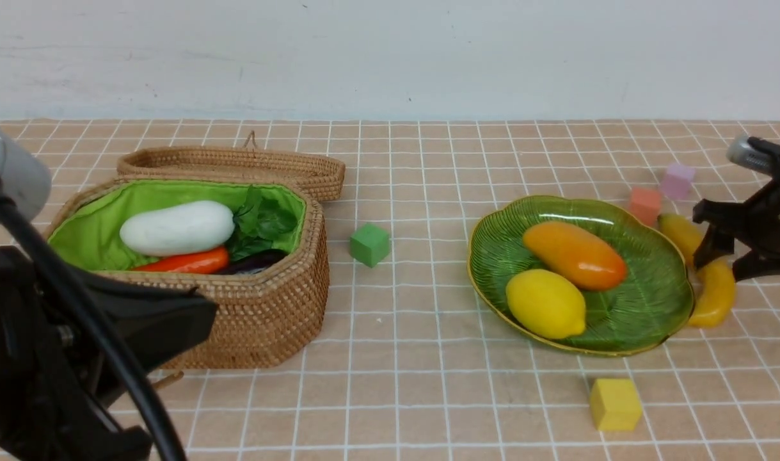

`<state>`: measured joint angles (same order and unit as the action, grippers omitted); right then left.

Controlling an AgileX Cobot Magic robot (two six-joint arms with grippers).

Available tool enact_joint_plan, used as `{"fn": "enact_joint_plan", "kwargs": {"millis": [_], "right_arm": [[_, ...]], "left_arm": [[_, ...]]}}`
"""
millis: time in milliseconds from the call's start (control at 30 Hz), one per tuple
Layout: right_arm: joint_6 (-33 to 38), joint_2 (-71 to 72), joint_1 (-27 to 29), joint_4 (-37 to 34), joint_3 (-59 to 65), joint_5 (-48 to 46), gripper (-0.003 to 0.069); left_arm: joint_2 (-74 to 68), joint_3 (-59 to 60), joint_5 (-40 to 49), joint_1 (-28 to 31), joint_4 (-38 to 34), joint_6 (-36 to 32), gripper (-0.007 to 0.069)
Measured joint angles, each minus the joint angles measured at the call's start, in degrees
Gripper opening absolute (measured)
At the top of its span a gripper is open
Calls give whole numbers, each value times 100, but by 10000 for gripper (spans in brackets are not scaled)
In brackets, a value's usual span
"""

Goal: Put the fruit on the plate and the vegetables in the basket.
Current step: Use the right arm to grab a banana and put it into the right plate

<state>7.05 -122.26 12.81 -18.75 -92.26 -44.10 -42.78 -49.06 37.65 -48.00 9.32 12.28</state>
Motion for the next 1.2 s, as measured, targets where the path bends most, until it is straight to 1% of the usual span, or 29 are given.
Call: {"fn": "enact_joint_plan", "kwargs": {"millis": [133, 200, 267, 300, 433, 500, 567, 633, 700, 733, 767, 800, 867, 967, 1000, 1067, 1100, 1133, 1200], "right_arm": [[7, -136, 0, 188, -14, 57, 424], [7, -164, 0, 265, -30, 62, 394], [14, -172, 0, 294, -52, 36, 340], [14, -172, 0, 339, -64, 5, 332], [-66, -44, -7, 522, -111, -364, 332], [-290, 263, -36, 610, -118, -882, 332], [-412, 481, -84, 640, -126, -1069, 332], [-742, 973, -301, 611, -127, -1406, 332], [-841, 1079, -410, 547, -127, -1509, 332], [-911, 1146, -587, 420, -127, -1559, 332], [-936, 1139, -771, 368, -121, -1546, 332], [-937, 1133, -796, 361, -121, -1541, 332], [-1078, 1000, -1034, 340, -76, -1466, 332], [-1424, 746, -1199, 349, -57, -1254, 332], [-1424, 746, -1199, 349, -57, -1236, 332], [-1592, 604, -1239, 354, -56, -1123, 367], [-1616, 586, -1248, 354, -56, -1110, 407], [-1623, 578, -1248, 354, -56, -1111, 407], [-1656, 609, -1252, 354, -56, -1151, 557]], "left_arm": [[0, 0, 33, 0, -22, 0, 6], [0, 0, 48, 0, -39, 0, 8], [0, 0, 59, 0, -39, 0, 8], [0, 0, 75, 0, -39, 0, 8], [0, 0, 139, 0, -39, 0, 8], [-7, 0, 160, 0, -39, 0, 8], [-7, 0, 160, 0, -39, -5, 8], [-7, 0, 130, 0, -5, -6, 8], [-7, 0, 122, 0, 24, -6, 8], [-7, 0, 122, 0, 70, -18, 8], [-7, 0, 128, 0, 92, -23, 8], [-7, 0, 128, 0, 93, -23, 8], [-7, 0, 150, 0, 98, -23, 8], [-7, 0, 194, 0, 113, -23, 8], [-7, 0, 194, 0, 119, -23, 8], [-7, 0, 223, 0, 167, -23, 8], [-7, 0, 227, 0, 197, -23, 8], [-7, 0, 227, 0, 217, -23, 8], [-7, 0, 227, 0, 328, -23, 8]]}}
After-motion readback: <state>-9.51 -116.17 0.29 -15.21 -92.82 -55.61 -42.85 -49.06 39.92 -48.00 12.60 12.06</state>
